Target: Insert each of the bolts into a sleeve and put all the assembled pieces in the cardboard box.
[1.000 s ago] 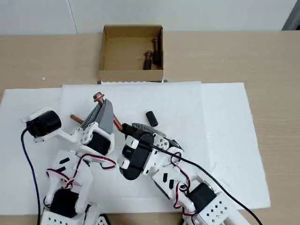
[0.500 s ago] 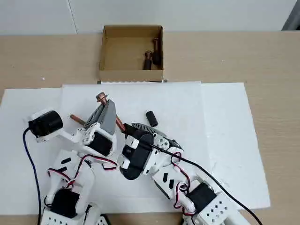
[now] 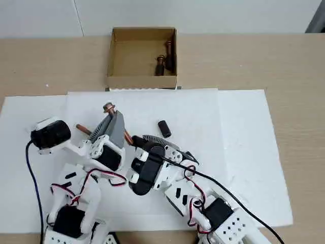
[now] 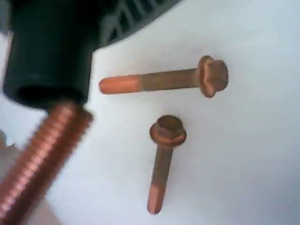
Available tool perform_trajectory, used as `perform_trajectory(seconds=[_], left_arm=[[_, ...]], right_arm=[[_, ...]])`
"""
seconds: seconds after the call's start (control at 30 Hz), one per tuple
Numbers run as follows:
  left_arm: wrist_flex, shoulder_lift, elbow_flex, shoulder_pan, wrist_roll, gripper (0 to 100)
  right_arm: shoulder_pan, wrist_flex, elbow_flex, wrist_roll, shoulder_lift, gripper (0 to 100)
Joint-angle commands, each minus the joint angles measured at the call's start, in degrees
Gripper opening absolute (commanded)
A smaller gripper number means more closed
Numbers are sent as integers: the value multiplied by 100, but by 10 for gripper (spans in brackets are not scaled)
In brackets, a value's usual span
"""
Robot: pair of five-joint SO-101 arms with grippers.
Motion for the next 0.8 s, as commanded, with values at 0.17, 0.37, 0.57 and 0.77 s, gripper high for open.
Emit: perform_trajectory(seconds=[0.17,0.37,0.57,0.77], left_arm=[[1187,-589,-356,281,-123,6],[1530,-914,-347,246,-149,6],[1960,-914,-347,246,-703,6],[2338,-914,-347,246,-1301,6]], right_arm=[[4,-189,-105,62,-66,2],[48,-189,-105,62,-66,2],[831,-171,-387,35,-66,2],[1736,-127,-624,26,-66,2]])
